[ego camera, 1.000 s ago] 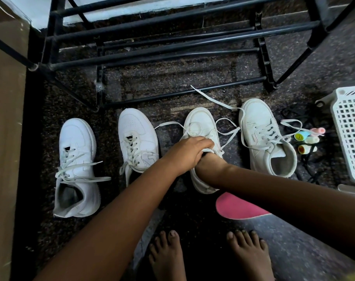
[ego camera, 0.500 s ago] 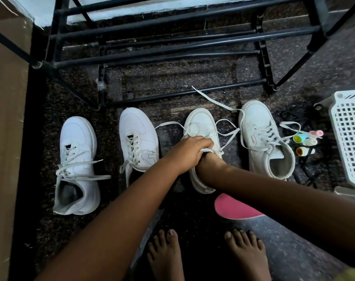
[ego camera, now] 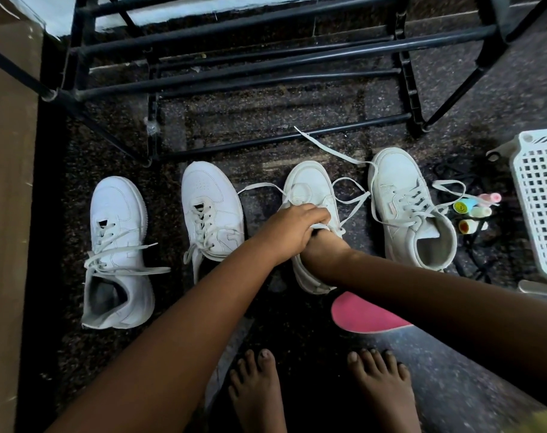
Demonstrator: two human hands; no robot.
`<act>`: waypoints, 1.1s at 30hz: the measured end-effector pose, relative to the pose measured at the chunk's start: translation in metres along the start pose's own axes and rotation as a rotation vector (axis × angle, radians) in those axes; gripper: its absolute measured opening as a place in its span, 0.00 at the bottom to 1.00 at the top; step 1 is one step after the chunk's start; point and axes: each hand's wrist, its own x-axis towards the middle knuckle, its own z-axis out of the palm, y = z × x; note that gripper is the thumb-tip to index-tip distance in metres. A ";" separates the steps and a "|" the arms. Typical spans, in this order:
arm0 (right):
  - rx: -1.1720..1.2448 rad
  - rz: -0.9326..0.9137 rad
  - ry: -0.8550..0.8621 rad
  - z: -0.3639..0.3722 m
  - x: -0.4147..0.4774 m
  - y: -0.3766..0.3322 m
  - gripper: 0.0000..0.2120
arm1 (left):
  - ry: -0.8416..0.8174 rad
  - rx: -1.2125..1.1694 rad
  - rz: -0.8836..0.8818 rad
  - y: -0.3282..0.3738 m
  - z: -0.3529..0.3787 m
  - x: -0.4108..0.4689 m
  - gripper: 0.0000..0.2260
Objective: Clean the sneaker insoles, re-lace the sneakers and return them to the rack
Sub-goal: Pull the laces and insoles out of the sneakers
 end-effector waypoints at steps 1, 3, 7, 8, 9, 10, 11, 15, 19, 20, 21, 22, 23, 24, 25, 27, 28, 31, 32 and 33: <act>0.011 0.008 -0.014 -0.002 0.001 0.000 0.20 | 0.003 0.007 0.001 -0.001 0.000 0.000 0.18; 0.019 0.020 -0.037 -0.003 0.000 0.002 0.20 | 0.015 0.012 0.005 -0.002 0.001 -0.001 0.17; 0.028 0.040 -0.073 -0.005 -0.001 0.000 0.20 | 0.032 0.011 0.019 0.001 0.000 -0.001 0.15; 0.028 0.045 -0.084 -0.006 -0.001 0.000 0.20 | 0.036 0.014 0.022 0.003 -0.001 0.000 0.16; 0.025 0.052 -0.096 -0.007 -0.002 0.000 0.20 | 0.036 0.016 0.022 0.003 -0.001 0.001 0.16; 0.021 0.052 -0.086 -0.006 -0.002 0.000 0.20 | 0.028 0.015 0.016 0.003 -0.001 0.001 0.16; 0.026 0.057 -0.101 -0.007 -0.002 0.000 0.20 | 0.019 0.006 0.009 0.002 -0.001 0.002 0.15; 0.033 0.060 -0.164 -0.012 -0.006 -0.001 0.20 | 0.010 -0.023 0.010 0.001 -0.001 0.003 0.14; -0.020 0.023 -0.139 -0.009 -0.006 0.006 0.20 | 0.022 -0.044 0.002 -0.002 0.000 0.004 0.13; -0.021 0.015 -0.139 -0.010 -0.006 0.006 0.20 | 0.024 -0.043 0.003 -0.001 0.000 0.004 0.12; -0.015 0.008 -0.150 -0.011 -0.006 0.006 0.20 | 0.020 -0.039 0.001 -0.001 0.000 0.004 0.12; -0.025 0.001 -0.160 -0.013 -0.005 0.005 0.21 | 0.016 -0.029 -0.001 0.000 0.000 0.004 0.12; -0.032 -0.009 -0.157 -0.013 -0.005 0.005 0.21 | 0.019 -0.023 -0.002 0.001 0.000 0.004 0.12; -0.028 -0.003 -0.156 -0.013 -0.004 0.004 0.21 | 0.025 -0.017 -0.001 0.002 -0.001 0.004 0.13; -0.020 0.005 -0.146 -0.014 -0.003 0.004 0.21 | 0.030 -0.018 0.001 0.002 -0.001 0.004 0.13; 0.009 0.025 -0.156 -0.014 -0.003 0.004 0.20 | 0.025 -0.017 0.005 0.003 -0.002 0.003 0.13; 0.023 0.050 -0.164 -0.015 -0.003 0.002 0.20 | 0.020 -0.011 0.009 0.003 -0.002 0.003 0.13; 0.044 0.059 -0.201 -0.014 -0.001 0.003 0.21 | 0.030 -0.009 0.000 0.001 -0.001 0.004 0.14; 0.052 0.084 -0.210 -0.012 -0.002 0.005 0.21 | 0.035 -0.005 -0.001 0.001 -0.001 0.004 0.15; 0.071 0.114 -0.211 -0.006 -0.003 0.006 0.21 | 0.039 0.004 0.001 0.000 0.000 0.004 0.15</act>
